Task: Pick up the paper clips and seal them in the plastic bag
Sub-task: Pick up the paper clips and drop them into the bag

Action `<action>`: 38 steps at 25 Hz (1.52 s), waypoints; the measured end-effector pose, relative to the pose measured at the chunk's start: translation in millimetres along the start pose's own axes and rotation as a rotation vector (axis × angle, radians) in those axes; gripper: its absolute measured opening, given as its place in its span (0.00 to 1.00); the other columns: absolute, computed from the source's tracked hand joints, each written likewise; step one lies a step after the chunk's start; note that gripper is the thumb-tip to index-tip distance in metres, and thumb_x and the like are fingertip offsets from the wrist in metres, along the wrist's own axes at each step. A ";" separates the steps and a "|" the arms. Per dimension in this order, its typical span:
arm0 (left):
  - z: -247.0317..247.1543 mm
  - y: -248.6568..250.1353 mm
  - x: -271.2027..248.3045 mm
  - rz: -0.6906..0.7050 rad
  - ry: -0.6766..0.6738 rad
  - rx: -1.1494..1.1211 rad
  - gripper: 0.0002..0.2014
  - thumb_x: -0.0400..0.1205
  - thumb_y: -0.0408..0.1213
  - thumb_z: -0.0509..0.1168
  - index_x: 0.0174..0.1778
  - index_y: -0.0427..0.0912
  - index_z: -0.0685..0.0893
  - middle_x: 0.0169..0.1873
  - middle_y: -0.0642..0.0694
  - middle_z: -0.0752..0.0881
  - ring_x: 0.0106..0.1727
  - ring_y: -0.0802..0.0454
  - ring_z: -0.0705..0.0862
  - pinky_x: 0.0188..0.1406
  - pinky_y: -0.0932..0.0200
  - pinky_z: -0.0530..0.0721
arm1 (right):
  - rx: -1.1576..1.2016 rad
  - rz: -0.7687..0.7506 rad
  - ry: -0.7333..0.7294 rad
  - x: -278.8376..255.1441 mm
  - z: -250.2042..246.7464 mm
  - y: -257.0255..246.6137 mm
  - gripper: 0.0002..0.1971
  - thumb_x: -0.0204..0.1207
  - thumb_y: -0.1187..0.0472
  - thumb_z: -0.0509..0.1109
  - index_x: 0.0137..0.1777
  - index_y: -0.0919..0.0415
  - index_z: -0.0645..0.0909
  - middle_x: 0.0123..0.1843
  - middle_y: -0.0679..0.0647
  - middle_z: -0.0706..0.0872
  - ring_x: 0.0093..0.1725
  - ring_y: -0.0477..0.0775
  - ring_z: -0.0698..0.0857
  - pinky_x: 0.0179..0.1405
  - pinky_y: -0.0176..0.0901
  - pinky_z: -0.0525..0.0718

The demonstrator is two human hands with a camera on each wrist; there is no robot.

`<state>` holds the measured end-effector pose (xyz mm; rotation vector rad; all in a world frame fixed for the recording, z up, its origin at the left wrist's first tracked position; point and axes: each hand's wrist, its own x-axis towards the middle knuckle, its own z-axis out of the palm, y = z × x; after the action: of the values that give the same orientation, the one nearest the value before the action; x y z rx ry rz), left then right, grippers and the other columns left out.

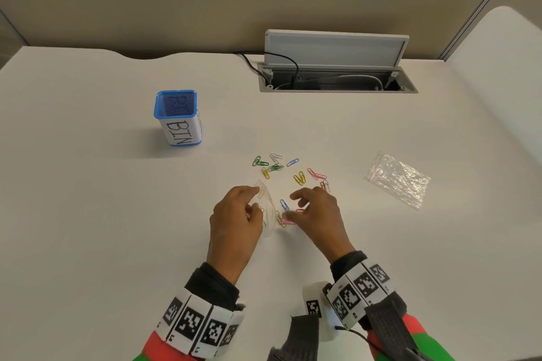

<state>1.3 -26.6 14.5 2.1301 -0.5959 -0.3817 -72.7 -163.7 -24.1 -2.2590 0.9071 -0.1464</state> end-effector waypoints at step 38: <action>1.8 1.3 -1.8 -0.012 -0.008 -0.003 0.16 0.78 0.32 0.63 0.63 0.40 0.78 0.68 0.45 0.79 0.65 0.42 0.81 0.56 0.50 0.86 | -0.215 0.027 0.051 -2.2 -0.4 0.1 0.28 0.76 0.46 0.67 0.75 0.50 0.68 0.78 0.57 0.67 0.79 0.63 0.60 0.73 0.56 0.66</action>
<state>-1.4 -27.5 14.6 2.1313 -0.5871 -0.3975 -74.5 -162.5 -23.6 -2.4491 1.0224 -0.0978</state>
